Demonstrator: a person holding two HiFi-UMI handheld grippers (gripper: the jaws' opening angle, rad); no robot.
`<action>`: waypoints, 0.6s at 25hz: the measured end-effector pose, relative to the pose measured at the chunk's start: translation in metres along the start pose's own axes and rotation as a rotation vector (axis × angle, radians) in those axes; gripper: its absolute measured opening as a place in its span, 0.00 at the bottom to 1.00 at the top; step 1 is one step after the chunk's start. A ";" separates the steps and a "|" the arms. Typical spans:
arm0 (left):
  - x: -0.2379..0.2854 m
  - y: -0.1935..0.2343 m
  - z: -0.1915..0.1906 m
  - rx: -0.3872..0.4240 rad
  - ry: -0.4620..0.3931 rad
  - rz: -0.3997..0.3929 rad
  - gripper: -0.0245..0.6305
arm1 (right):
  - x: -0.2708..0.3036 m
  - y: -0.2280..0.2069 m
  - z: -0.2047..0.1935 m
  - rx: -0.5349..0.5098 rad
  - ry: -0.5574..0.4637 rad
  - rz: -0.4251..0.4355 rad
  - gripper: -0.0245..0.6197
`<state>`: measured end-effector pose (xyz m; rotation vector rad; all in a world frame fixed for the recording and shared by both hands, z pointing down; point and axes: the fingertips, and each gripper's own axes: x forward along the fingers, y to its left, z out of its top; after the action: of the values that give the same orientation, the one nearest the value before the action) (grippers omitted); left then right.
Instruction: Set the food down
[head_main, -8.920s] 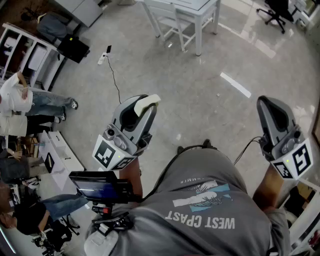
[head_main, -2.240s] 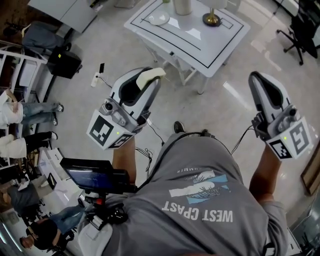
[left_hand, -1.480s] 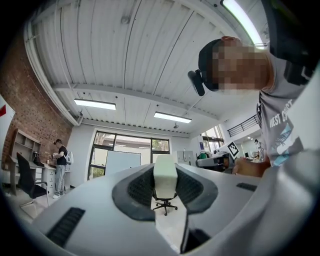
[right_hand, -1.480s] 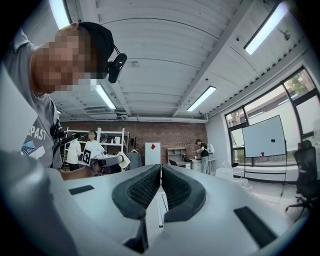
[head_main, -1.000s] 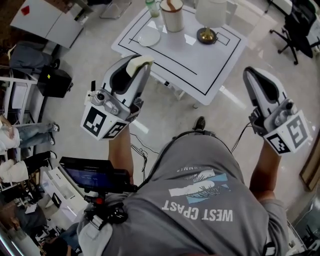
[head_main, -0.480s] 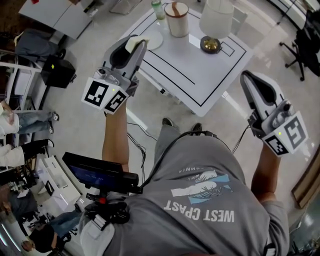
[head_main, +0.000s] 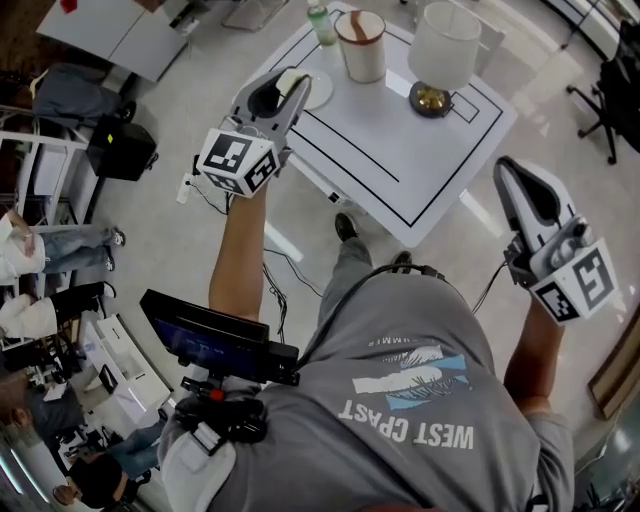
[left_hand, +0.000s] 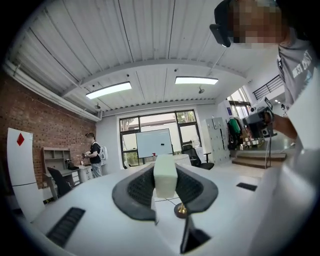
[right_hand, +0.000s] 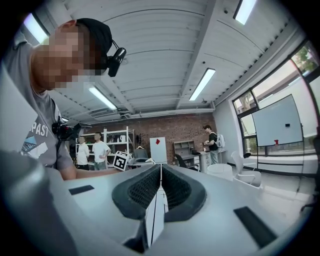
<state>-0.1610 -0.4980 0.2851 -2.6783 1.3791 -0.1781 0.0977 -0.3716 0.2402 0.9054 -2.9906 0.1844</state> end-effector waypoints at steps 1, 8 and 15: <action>0.004 0.005 -0.009 -0.004 0.016 0.005 0.20 | 0.002 -0.003 -0.001 0.006 0.002 -0.008 0.05; 0.026 0.045 -0.065 0.003 0.124 0.038 0.20 | 0.018 -0.012 -0.015 0.047 0.018 -0.043 0.05; 0.051 0.082 -0.119 0.006 0.220 0.054 0.20 | 0.026 -0.019 -0.029 0.084 0.035 -0.077 0.05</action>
<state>-0.2170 -0.5933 0.3917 -2.6783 1.5047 -0.4844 0.0858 -0.3983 0.2726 1.0115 -2.9296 0.3236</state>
